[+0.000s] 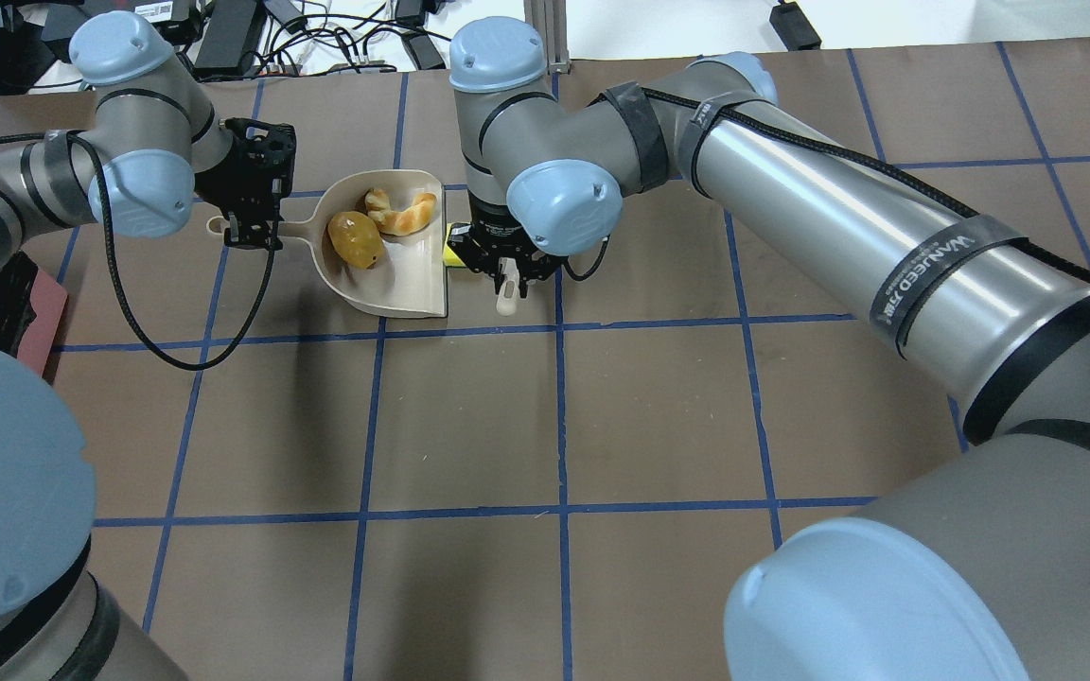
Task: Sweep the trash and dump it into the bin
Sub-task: 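Brush the remaining sponge into the dustpan with the right gripper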
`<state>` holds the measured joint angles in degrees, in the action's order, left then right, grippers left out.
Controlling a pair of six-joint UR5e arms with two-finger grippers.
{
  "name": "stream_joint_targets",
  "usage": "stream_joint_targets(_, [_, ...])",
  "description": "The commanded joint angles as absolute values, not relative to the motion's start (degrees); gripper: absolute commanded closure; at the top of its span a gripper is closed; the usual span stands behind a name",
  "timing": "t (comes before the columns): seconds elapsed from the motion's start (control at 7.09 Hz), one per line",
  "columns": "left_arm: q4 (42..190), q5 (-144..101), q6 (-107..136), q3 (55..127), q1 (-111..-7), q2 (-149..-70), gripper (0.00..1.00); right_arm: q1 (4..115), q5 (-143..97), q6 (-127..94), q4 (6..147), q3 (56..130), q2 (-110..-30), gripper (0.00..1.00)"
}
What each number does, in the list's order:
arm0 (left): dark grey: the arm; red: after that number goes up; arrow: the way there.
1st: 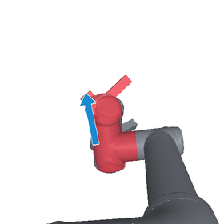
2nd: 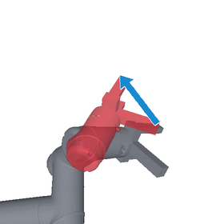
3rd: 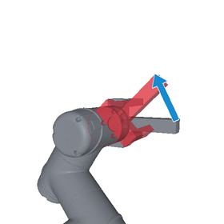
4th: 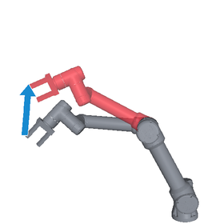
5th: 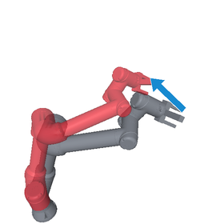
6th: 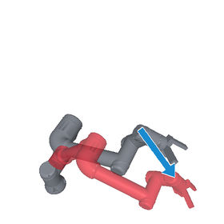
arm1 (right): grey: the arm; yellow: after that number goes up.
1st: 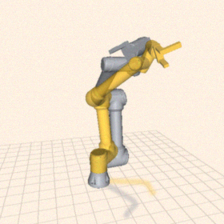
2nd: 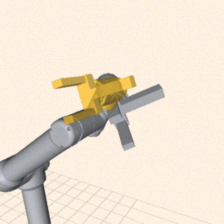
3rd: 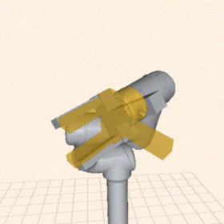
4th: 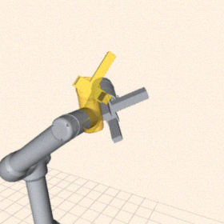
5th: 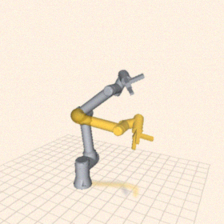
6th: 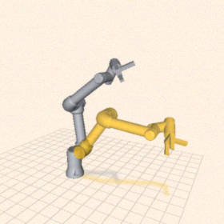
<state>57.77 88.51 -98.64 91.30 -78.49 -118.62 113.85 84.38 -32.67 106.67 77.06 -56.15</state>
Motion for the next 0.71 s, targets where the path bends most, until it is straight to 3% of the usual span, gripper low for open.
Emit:
stream_joint_targets(0.0, [57.74, 88.59, -98.61, 91.32, -78.49, -118.83, 0.73, 115.21, 84.46, -31.74, 103.82, 76.82, -55.11, 1.0])
stream_joint_targets(0.56, [57.74, 88.51, -98.17, 91.32, -78.49, -118.83, 0.72, 119.43, 83.32, -37.23, 102.74, 73.14, -52.39, 1.0])
